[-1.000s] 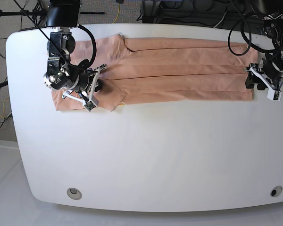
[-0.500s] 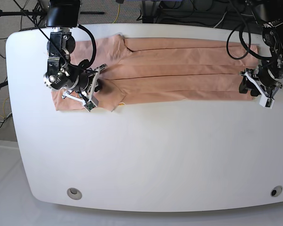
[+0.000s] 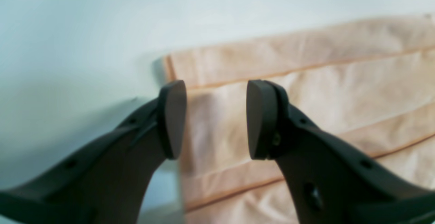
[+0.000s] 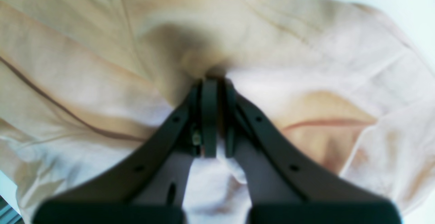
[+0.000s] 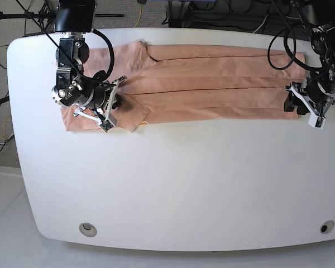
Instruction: Fold the T-shirt properly
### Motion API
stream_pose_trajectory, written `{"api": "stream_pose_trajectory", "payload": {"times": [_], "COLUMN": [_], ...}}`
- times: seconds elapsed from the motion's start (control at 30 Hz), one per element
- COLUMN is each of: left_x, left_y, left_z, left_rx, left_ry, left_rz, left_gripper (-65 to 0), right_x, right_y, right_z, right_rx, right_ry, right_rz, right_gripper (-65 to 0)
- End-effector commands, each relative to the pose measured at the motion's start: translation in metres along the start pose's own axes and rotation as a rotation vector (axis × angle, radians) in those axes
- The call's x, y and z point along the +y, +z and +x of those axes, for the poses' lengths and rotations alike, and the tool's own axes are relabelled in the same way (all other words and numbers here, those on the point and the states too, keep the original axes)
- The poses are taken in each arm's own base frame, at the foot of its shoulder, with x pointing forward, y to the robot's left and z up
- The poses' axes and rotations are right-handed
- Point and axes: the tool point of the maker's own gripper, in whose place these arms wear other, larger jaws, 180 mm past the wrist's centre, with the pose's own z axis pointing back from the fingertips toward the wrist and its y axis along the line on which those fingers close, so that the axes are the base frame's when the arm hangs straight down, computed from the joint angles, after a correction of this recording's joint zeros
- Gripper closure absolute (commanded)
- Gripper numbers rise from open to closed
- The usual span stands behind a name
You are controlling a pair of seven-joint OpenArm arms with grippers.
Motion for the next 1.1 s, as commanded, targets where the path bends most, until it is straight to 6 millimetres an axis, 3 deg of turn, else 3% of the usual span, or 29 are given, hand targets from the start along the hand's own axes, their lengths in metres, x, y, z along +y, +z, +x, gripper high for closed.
{"api": "stream_pose_trajectory", "payload": {"times": [0.0,0.67,0.7,0.8,1.07], "left_x": [0.005,0.008,-0.016,-0.026,-0.029], "left_y": [0.006,0.001,-0.013,-0.017,-0.017], "left_z": [0.020,0.003,-0.031,-0.035,-0.035], "left_rx": [-0.058,-0.004,0.068,0.070,0.072], "left_ry": [-0.022,-0.006,0.055,0.071,0.072], "left_rz": [0.010,0.016,-0.031,-0.047,-0.052], "left_gripper": [-25.4,-26.2,-25.7,-25.7,-25.7], "right_x": [-0.006,-0.003,0.008,0.012,0.013], "right_y": [0.006,0.003,-0.008,-0.014,-0.024], "right_z": [0.012,0.009,-0.018,-0.031,-0.037], "right_rx": [-0.038,-0.020,0.040,0.072,0.069], "right_ry": [0.013,0.013,-0.036,-0.056,-0.088], "right_rz": [-0.019,-0.013,0.021,0.040,0.064], "right_gripper": [-2.7,-1.8,-0.5,0.0,0.0]}}
